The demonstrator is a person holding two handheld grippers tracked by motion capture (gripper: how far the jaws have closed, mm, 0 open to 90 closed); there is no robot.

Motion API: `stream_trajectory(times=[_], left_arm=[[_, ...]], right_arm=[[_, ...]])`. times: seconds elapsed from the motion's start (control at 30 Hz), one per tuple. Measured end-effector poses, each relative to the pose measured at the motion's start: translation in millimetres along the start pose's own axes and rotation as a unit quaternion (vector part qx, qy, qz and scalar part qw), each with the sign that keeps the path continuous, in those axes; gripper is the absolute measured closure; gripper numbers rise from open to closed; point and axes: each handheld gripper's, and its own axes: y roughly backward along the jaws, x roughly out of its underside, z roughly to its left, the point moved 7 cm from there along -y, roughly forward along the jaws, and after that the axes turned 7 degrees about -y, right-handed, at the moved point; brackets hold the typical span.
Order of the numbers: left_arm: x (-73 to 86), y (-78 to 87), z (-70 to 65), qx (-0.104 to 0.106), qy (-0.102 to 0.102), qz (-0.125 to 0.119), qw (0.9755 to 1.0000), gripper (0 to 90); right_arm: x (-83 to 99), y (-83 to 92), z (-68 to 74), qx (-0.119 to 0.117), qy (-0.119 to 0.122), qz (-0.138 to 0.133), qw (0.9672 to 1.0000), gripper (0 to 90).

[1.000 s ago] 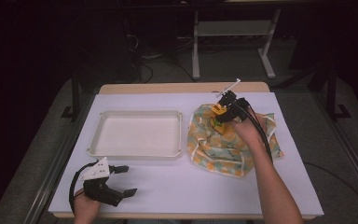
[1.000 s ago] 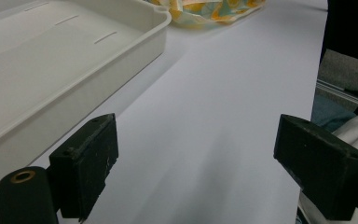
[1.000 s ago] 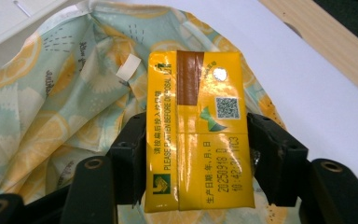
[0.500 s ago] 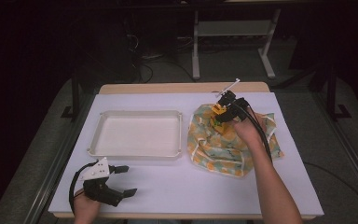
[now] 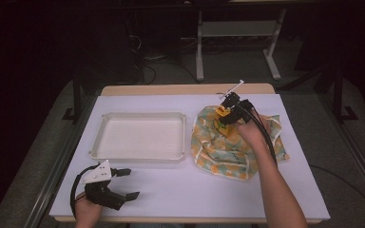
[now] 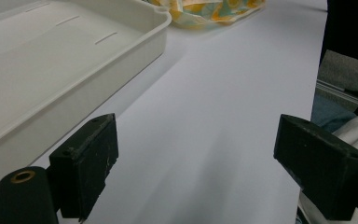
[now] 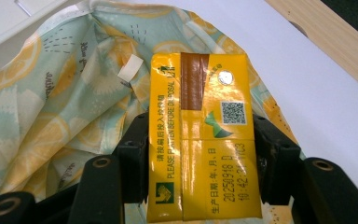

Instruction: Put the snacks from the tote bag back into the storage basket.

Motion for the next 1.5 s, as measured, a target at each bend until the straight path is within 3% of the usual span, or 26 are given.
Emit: stream_trajectory(times=[0.77,1.5], left_arm=[[0.3,1.0,1.4,-0.002,-0.001,-0.001,1.0000,13.2],[0.4,0.1,1.4,-0.003,-0.001,0.000,1.0000,13.2]], right_arm=[[-0.5,3.4,-0.4,-0.015,0.002,0.001,0.9999,49.3],[4.4,37.3,1.1,-0.035,0.010,-0.010,0.9993,49.2]])
